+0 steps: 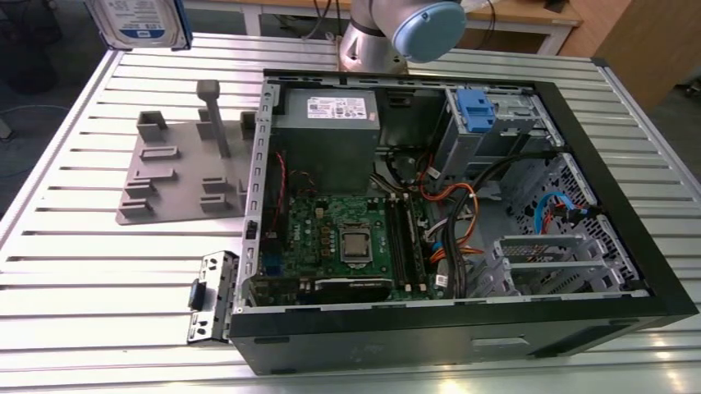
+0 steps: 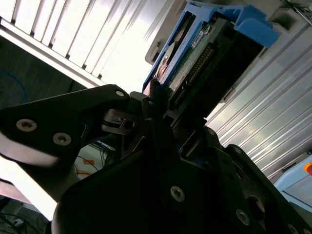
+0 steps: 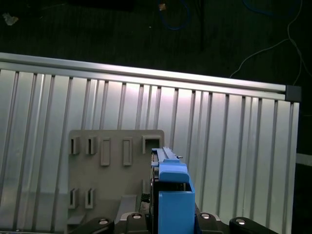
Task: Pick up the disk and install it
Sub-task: 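Pick up the disk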
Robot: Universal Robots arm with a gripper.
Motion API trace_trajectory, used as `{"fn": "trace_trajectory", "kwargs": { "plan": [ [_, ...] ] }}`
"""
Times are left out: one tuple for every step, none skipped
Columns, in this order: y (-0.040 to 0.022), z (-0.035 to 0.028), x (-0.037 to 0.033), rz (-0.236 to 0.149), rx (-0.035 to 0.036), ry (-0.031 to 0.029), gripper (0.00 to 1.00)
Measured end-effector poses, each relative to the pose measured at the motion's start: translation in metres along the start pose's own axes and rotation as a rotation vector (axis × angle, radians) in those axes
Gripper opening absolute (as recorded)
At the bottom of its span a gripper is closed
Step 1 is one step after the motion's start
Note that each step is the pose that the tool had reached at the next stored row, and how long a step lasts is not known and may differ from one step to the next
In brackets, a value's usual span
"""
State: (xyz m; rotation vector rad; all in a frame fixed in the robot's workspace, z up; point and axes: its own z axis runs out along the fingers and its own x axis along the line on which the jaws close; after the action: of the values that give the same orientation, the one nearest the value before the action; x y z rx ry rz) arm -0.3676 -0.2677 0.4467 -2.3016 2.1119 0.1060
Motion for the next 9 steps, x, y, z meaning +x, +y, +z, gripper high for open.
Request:
{"fn": "trace_trajectory", "kwargs": {
  "plan": [
    [0.0000, -0.0004, 0.0000, 0.000, 0.0000, 0.0000, 0.36],
    [0.0000, -0.0008, -0.0001, 0.000, 0.0000, 0.0000, 0.36],
    [0.0000, -0.0012, -0.0001, 0.000, 0.0001, 0.0000, 0.36],
    [0.0001, -0.0018, -0.0001, 0.000, 0.0000, 0.0000, 0.36],
    [0.0001, -0.0024, -0.0001, 0.000, -0.0001, 0.0000, 0.36],
    [0.0001, -0.0030, -0.0002, 0.000, 0.0000, 0.0000, 0.36],
    [0.0001, -0.0034, -0.0002, 0.000, 0.0000, 0.0000, 0.36],
    [0.0001, -0.0040, -0.0002, 0.000, 0.0000, 0.0000, 0.36],
    [0.0001, -0.0045, -0.0003, 0.000, -0.0001, 0.0000, 0.36]
  ]
}}
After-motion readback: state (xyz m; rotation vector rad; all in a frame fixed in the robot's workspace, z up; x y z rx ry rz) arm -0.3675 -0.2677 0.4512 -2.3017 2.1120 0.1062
